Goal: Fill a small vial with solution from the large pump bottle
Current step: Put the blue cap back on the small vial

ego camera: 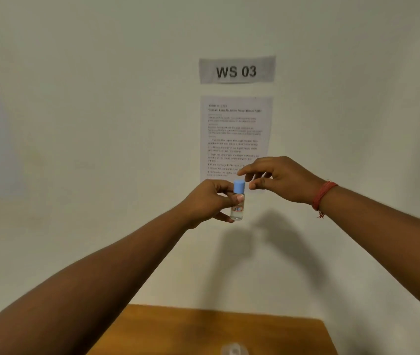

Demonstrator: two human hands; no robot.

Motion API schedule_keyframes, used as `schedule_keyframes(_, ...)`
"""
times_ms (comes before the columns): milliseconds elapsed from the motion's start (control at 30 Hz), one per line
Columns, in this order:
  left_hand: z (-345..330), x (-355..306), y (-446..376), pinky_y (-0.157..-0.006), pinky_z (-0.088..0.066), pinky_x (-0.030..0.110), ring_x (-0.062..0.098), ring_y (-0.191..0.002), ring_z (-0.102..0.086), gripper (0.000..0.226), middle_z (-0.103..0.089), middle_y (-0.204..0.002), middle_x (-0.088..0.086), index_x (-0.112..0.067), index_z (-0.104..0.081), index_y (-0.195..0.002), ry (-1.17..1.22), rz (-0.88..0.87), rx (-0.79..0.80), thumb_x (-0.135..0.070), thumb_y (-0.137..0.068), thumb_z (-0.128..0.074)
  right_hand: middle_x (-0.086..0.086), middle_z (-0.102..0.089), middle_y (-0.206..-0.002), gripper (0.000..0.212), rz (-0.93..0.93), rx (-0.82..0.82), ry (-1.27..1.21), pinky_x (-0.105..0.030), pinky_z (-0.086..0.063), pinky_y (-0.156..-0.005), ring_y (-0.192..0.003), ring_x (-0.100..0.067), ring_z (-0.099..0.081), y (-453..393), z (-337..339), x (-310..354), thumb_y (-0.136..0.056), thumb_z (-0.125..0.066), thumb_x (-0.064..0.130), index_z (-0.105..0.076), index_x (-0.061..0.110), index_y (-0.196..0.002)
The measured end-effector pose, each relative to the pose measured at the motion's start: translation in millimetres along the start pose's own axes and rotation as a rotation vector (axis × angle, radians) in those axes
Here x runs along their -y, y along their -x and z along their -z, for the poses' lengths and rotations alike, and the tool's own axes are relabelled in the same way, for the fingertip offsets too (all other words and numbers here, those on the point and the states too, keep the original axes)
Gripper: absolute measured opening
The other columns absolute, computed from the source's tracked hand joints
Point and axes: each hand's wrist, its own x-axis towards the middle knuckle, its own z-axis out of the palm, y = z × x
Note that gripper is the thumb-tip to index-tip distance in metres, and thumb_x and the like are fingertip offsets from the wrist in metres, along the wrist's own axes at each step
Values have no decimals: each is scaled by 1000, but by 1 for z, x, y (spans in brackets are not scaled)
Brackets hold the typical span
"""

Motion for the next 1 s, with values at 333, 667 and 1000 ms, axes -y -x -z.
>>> schedule_keyframes(333, -67, 125, 79, -82, -64, 42, 21, -89, -75, 24, -77, -95, 2, -13, -73, -115, -8, 168, 7, -19, -92, -75, 8, -68, -104, 30, -75, 66, -231, -18, -50, -81, -90, -3, -62, 101, -144, -21, -89, -69, 15, -69, 18, -118)
schedule_keyframes(667, -137, 248, 175, -83, -52, 26, 8, -97, -70, 16, -76, -93, -5, -21, -75, -106, -40, 298, 39, -16, -90, -76, 1, -67, -97, 27, -187, 157, -358, -20, -48, -75, -83, -9, -59, 211, -281, -19, -84, -73, 8, -72, 11, -111)
schedule_keyframes(1000, -189, 344, 240, -85, -48, 12, 0, -102, -66, 21, -75, -108, -6, -14, -75, -109, -123, 416, 81, -8, -89, -75, 2, -66, -110, 30, -402, 240, -393, -17, -43, -82, -98, -9, -59, 301, -383, -10, -86, -68, 10, -69, 15, -115)
